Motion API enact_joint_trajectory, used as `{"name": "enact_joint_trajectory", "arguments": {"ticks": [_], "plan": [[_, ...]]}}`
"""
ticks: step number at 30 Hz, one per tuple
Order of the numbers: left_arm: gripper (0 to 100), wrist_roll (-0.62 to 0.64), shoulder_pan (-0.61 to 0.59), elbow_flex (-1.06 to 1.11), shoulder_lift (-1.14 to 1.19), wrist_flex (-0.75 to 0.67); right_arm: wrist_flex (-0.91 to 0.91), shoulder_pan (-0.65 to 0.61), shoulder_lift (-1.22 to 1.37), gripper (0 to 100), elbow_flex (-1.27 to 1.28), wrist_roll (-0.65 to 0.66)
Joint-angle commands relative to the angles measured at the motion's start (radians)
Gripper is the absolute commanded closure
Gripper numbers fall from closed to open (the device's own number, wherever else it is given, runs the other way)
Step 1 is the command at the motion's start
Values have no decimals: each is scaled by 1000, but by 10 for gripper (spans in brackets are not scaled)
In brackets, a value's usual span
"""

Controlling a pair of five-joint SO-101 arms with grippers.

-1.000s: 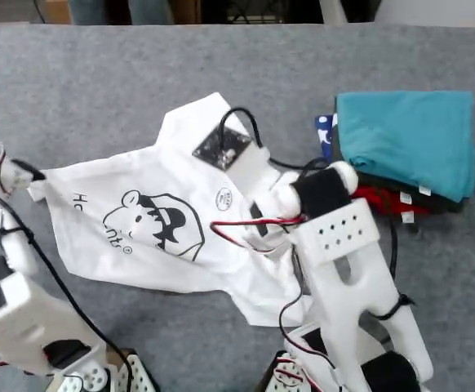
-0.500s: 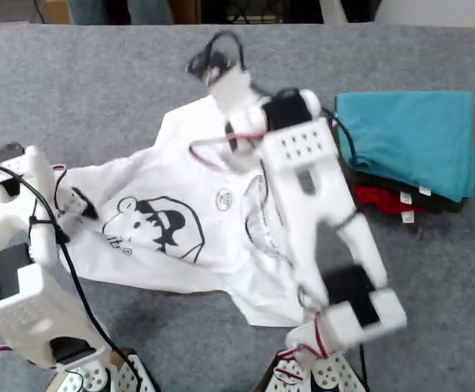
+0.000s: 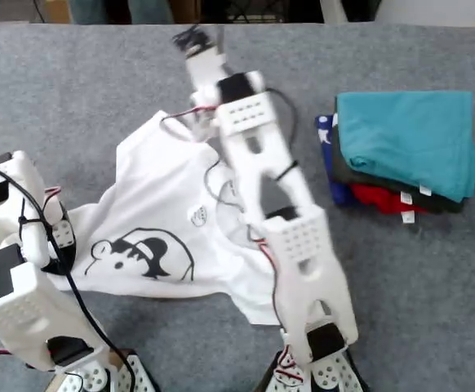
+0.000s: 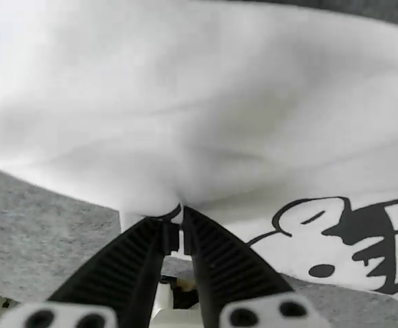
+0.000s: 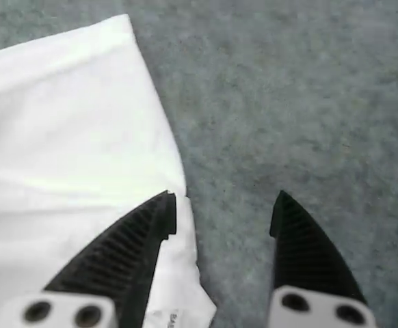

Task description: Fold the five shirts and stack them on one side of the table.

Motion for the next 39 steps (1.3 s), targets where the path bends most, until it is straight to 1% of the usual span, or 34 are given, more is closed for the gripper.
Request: {"name": "enact_joint_trajectory", "arguments": {"ticks": [1,6,7,9,10,12,14,15,17,20,24,28,33,35,39], "plan": [[971,-81,-30,-36,-6,38,28,-51,127,770,-173,-28],[967,-104,-31,-36,-6,38,55,-52,311,773,-321,-126],[952,-104,-31,-36,-6,38,84,-54,331,773,-357,-133],[884,-98,-33,-36,-6,38,144,-55,364,783,-421,-135],[845,-98,-36,-36,-6,38,167,-55,378,809,-447,-132],[785,-95,-44,-44,-6,38,190,-48,403,894,-487,-112],[755,-83,-53,-59,-6,38,210,-38,426,985,-507,-34],[754,-75,-61,-73,-6,38,226,-35,429,984,-509,-12],[753,-75,-84,-102,-6,41,270,-20,432,981,-519,-11],[750,-83,-127,-171,-6,83,330,28,430,983,-555,-5],[750,-81,-179,-278,2,137,331,140,430,983,-579,3],[750,-78,-211,-375,2,178,331,255,429,984,-578,69],[750,-74,-239,-461,3,178,333,365,409,984,-567,140],[749,-32,-234,-492,5,176,333,391,387,984,-559,167],[749,115,-180,-556,5,170,333,419,323,983,-490,215]]}}
